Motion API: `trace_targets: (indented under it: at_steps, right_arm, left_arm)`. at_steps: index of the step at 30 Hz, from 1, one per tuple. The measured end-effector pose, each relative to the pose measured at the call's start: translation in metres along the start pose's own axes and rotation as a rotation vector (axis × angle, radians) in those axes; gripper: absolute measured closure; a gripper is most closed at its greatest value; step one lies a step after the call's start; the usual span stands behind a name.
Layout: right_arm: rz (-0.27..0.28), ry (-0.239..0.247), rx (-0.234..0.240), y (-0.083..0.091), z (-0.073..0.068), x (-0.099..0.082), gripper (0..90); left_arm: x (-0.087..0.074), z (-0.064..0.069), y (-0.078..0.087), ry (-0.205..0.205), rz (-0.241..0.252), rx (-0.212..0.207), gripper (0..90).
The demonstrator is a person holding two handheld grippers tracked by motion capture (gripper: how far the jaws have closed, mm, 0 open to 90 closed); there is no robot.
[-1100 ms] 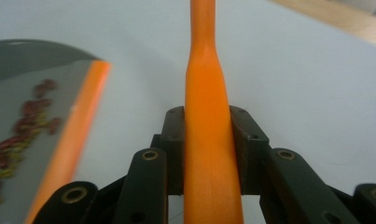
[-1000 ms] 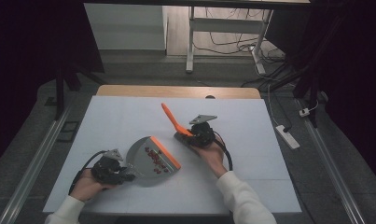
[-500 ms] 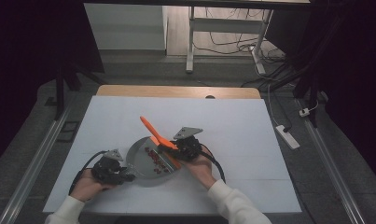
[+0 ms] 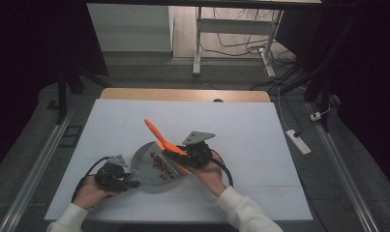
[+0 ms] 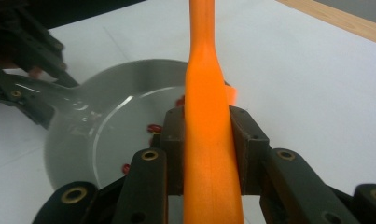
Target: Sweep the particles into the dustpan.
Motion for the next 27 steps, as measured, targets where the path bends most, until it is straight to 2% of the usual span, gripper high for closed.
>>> trace_targets:
  at_steps: [10,15,22,27]
  right_arm:
    - [-0.008,-0.031,-0.041,0.012,0.02,-0.013,69.3]
    - [0.016,-0.048,-0.037,0.017,0.025,-0.011,69.3]
    - [0.038,-0.044,-0.048,0.024,0.031,-0.008,69.4]
    - [0.055,-0.065,-0.05,0.033,0.038,-0.006,69.3]
  left_arm:
    - [-0.002,0.0,-0.001,0.003,0.022,-0.005,61.6]
    - [-0.002,0.0,0.001,0.006,0.039,-0.004,61.6]
    - [-0.002,0.0,0.004,0.014,0.061,0.008,61.6]
    - [-0.002,0.001,0.008,0.019,0.086,0.028,61.5]
Point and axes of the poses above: each handheld gripper's, and its own axes: y roughly backward along the jaws, x roughly out of its top, z roughly to its right, the point moved 5 cm from there along -y, roughly forward along the jaws, and after that the axes turned 15 degrees about -x, right-handed, at the moved point
